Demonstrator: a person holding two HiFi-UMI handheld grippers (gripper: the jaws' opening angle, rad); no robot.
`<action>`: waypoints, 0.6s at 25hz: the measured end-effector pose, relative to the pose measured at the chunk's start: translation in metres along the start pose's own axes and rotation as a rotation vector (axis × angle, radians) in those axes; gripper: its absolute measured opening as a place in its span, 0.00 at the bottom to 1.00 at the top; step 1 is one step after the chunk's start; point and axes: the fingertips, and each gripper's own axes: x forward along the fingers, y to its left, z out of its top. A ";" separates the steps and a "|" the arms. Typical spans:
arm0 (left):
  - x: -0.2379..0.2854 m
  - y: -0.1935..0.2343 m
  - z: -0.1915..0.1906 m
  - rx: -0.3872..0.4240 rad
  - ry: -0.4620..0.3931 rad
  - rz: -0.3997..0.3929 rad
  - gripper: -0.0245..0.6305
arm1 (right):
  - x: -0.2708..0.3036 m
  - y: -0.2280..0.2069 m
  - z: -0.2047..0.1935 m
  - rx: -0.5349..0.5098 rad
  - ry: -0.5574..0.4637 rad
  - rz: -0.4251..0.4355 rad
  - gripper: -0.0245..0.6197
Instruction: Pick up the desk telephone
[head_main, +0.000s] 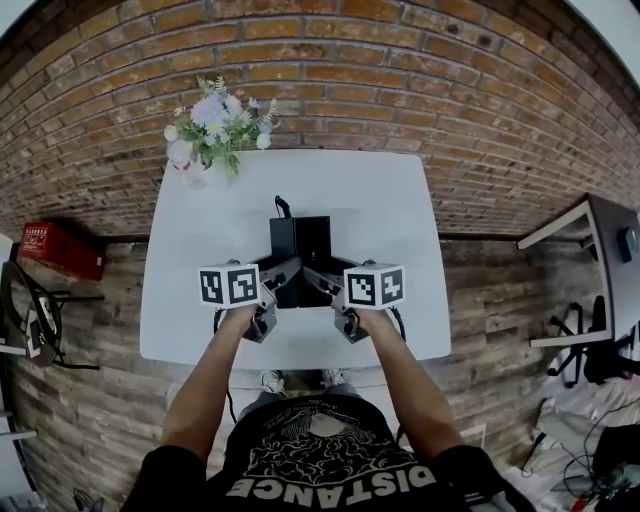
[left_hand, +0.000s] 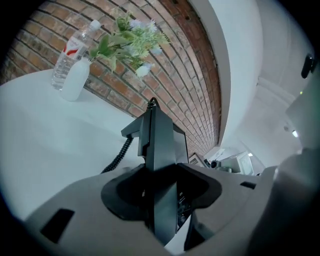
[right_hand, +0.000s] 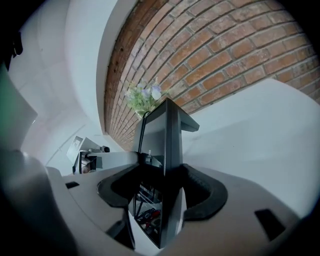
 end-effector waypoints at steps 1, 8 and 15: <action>-0.002 -0.004 0.006 0.010 -0.012 -0.001 0.34 | -0.002 0.004 0.006 -0.010 -0.012 0.003 0.45; -0.019 -0.032 0.044 0.086 -0.093 -0.005 0.34 | -0.016 0.030 0.046 -0.091 -0.082 0.019 0.45; -0.039 -0.067 0.085 0.196 -0.184 -0.017 0.34 | -0.033 0.064 0.089 -0.179 -0.169 0.054 0.45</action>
